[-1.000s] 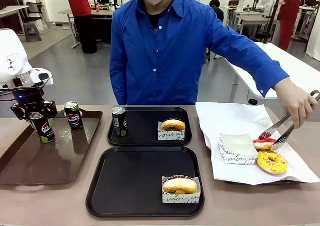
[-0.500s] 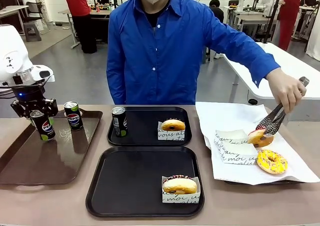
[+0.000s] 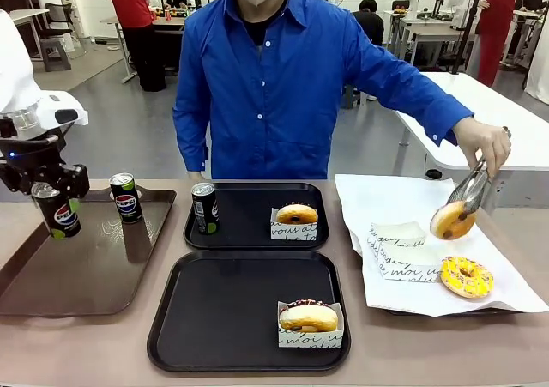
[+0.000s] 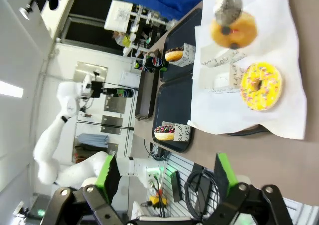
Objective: Set up donuts and drinks on trays.
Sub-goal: Pick up one Pepsi coke from the Handle tray and place it on the Flat Tray without a Pepsi coke.
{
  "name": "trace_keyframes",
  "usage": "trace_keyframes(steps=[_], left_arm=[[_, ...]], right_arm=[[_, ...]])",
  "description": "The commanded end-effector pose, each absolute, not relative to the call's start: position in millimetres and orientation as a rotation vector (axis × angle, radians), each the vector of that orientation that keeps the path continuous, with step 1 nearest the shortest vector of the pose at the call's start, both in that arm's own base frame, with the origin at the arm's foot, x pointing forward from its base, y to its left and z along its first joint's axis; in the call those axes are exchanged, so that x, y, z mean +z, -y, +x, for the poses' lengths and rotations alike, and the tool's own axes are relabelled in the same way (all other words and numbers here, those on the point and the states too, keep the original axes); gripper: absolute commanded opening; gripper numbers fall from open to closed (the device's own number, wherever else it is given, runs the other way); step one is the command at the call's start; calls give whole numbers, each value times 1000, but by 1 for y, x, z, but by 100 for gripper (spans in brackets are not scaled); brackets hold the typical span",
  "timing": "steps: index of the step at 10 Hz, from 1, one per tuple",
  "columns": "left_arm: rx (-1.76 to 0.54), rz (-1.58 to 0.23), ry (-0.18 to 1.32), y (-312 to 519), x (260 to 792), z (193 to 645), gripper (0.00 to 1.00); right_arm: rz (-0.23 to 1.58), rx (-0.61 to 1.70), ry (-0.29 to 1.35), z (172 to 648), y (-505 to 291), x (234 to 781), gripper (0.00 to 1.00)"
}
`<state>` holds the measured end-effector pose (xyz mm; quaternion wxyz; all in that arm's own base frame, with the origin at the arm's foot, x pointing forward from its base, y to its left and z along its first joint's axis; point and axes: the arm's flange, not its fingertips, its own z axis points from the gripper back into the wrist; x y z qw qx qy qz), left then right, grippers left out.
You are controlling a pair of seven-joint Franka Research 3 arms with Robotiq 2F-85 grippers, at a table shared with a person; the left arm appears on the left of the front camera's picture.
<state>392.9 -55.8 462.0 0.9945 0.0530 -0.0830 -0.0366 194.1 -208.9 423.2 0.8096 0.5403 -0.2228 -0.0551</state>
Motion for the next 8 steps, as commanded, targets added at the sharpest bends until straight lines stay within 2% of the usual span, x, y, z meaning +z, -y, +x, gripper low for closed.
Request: trace_keyframes(steps=[1, 4, 8], left_arm=[[-149, 141, 170, 67, 462, 366, 59], [-220, 144, 201, 74, 464, 349, 59], [-191, 137, 175, 80, 463, 354, 59]], right_arm=[[1171, -109, 499, 196, 210, 424, 100], [1171, -109, 499, 196, 210, 424, 100], [1171, -109, 499, 196, 210, 424, 100]])
